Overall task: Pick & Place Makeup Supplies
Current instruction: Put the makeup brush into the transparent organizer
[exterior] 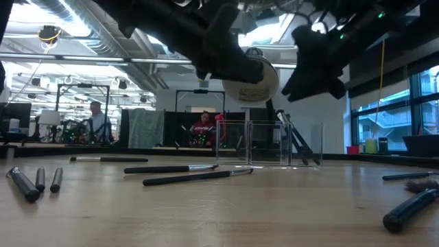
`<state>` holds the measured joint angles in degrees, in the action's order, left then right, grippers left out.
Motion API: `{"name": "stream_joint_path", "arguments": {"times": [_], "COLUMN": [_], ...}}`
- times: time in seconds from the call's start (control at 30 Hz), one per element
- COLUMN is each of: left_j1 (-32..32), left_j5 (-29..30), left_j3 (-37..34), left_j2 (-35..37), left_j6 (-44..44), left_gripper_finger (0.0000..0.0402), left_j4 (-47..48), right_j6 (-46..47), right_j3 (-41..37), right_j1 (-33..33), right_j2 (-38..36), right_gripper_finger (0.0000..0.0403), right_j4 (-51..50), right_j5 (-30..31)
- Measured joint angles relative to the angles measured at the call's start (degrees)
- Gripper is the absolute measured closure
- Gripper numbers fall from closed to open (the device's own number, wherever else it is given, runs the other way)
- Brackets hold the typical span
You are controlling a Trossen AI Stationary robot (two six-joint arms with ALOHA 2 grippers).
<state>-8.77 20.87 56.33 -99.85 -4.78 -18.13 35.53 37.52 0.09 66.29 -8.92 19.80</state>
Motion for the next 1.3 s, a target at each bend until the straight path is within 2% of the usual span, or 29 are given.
{"name": "stream_joint_path", "arguments": {"times": [0.27, 0.37, 0.47, 0.57, 0.73, 0.93, 1.13, 1.3], "left_j1": [-0.01, -0.03, -0.54, -1.47, -3.86, -4.61, -3.9, -3.83], "left_j5": [-0.58, -5.65, -10.8, -12.62, -14.4, -12.4, -6.77, -3.27], "left_j3": [-0.02, -0.02, -0.02, -0.02, -0.02, -0.02, -0.02, -0.13], "left_j2": [0.0, 0.0, 0.0, 0.0, 0.0, 0.0, -0.02, -2.98], "left_j6": [-0.68, -1.51, -1.55, -2.66, -11.01, -18.88, -19.78, -20.92], "left_gripper_finger": [0.0353, 0.035, 0.0343, 0.0333, 0.0314, 0.0295, 0.0281, 0.0266], "left_j4": [10.77, 13.04, 13.36, 14.91, 21.73, 27.72, 28.69, 28.28], "right_j6": [8.02, 10.16, 10.95, 11.01, 11.49, 11.27, 11.88, 12.28], "right_j3": [0.0, 0.0, 0.0, 0.0, 0.0, 0.0, 0.0, -0.02], "right_j1": [10.37, 13.43, 16.12, 18.01, 19.37, 19.63, 19.61, 19.61], "right_j2": [-2.79, -2.75, -2.57, -2.32, -2.2, -1.09, 2.56, 4.47], "right_gripper_finger": [0.0276, 0.0276, 0.0276, 0.0276, 0.0276, 0.0276, 0.0276, 0.0276], "right_j4": [-0.12, -0.13, -0.15, 0.19, 0.49, 0.47, 0.97, 1.45], "right_j5": [1.13, 2.66, 7.18, 11.44, 14.16, 16.54, 16.67, 16.56]}}
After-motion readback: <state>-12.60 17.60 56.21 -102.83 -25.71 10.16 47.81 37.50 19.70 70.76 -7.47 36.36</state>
